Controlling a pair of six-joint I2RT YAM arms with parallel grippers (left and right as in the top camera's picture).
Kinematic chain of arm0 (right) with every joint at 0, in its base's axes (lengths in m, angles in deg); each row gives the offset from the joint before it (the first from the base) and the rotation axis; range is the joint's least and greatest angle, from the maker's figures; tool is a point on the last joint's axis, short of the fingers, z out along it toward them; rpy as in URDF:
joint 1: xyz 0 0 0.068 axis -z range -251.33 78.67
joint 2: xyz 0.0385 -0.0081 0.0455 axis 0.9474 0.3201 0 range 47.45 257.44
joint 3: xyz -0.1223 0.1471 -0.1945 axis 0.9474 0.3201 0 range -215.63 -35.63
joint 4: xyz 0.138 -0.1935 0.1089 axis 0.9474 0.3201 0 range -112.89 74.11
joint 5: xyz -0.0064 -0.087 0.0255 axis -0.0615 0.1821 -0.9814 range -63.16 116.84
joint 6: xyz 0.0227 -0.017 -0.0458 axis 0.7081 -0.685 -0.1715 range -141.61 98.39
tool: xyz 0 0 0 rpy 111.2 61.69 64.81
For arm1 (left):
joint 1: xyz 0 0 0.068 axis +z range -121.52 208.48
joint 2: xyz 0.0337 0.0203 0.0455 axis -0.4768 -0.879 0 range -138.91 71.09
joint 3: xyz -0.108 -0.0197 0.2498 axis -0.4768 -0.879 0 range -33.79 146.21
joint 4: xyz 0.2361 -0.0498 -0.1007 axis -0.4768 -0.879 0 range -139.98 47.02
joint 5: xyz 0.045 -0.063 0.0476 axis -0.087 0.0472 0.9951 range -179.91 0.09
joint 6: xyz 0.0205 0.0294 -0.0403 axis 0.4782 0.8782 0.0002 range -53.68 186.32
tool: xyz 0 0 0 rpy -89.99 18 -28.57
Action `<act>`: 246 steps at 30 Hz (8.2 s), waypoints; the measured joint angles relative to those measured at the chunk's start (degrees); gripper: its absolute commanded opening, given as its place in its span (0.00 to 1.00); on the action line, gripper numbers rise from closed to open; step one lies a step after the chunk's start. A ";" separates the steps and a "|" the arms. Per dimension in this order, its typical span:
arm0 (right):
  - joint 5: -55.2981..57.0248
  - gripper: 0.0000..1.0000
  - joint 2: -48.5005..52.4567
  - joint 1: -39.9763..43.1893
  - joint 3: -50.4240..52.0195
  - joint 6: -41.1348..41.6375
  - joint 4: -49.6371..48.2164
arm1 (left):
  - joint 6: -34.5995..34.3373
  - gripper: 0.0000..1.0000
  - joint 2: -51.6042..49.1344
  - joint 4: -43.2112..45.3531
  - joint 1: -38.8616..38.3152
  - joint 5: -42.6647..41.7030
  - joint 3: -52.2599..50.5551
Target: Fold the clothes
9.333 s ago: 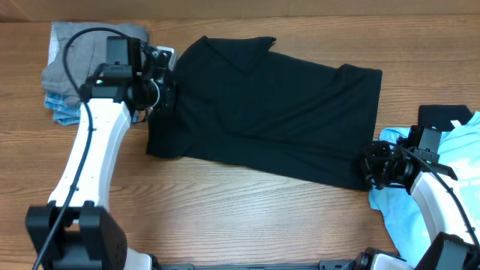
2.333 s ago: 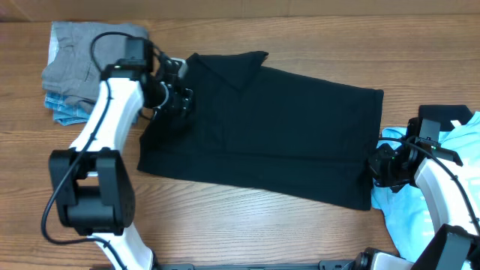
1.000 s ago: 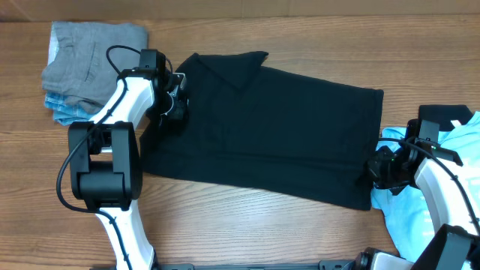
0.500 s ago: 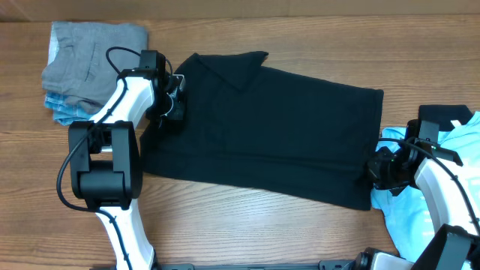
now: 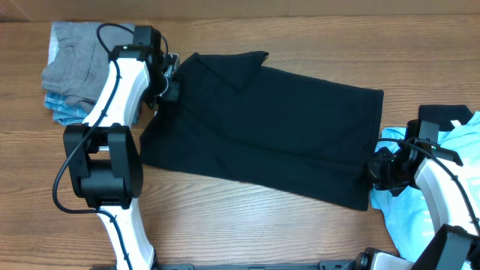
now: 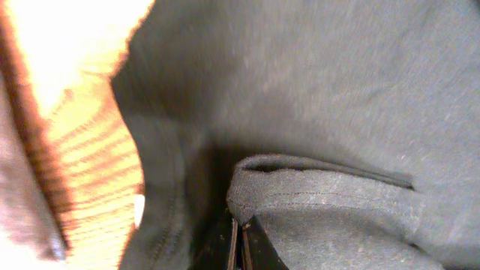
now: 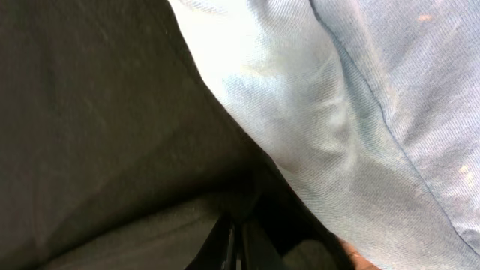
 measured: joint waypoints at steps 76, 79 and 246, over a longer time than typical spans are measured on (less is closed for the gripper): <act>-20.98 0.39 0.00 0.52 -0.07 -15.15 -1.16 | -0.22 0.59 -8.44 -3.15 -15.78 8.02 5.90; -21.00 0.39 0.00 0.52 -0.07 -15.15 -1.16 | -0.20 0.59 -8.44 -3.17 -15.87 7.67 5.77; -3.89 0.67 -1.33 7.65 10.40 6.60 8.96 | -3.10 0.47 -0.48 -26.88 4.04 5.29 1.49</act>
